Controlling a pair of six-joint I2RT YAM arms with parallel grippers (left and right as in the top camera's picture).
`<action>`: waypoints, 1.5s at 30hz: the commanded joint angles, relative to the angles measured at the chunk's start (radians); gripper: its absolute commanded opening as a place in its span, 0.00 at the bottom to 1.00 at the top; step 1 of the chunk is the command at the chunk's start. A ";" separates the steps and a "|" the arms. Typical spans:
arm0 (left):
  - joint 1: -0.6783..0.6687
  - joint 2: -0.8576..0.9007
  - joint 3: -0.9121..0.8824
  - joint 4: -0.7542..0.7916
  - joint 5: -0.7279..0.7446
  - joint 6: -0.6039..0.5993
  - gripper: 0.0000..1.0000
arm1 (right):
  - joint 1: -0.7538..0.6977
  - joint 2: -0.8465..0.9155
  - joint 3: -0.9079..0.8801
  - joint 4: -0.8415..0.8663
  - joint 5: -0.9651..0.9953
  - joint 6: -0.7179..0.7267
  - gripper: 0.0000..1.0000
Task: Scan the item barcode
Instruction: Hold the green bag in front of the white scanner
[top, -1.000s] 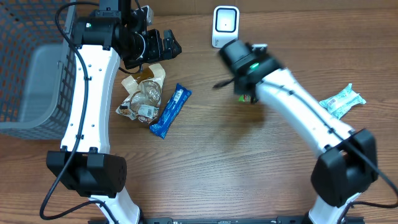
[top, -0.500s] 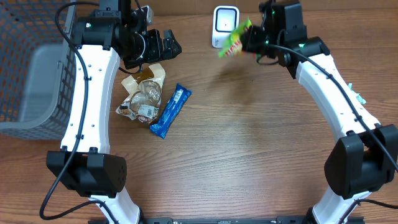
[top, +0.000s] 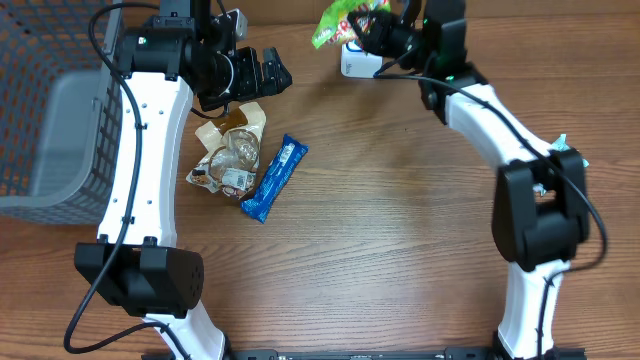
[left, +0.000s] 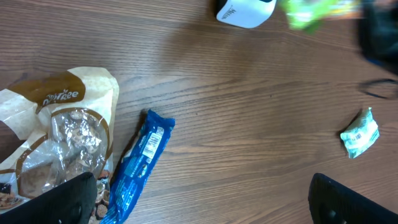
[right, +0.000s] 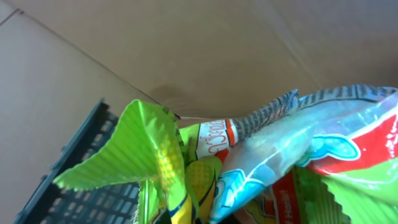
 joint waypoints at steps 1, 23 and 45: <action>0.005 -0.015 0.010 0.000 -0.007 0.016 1.00 | -0.003 0.030 0.016 0.077 -0.001 0.066 0.04; 0.005 -0.015 0.010 0.000 -0.007 0.016 1.00 | -0.073 0.197 0.016 0.367 0.062 0.291 0.04; 0.005 -0.015 0.010 0.000 -0.007 0.016 1.00 | -0.026 0.198 0.016 0.407 0.119 0.328 0.04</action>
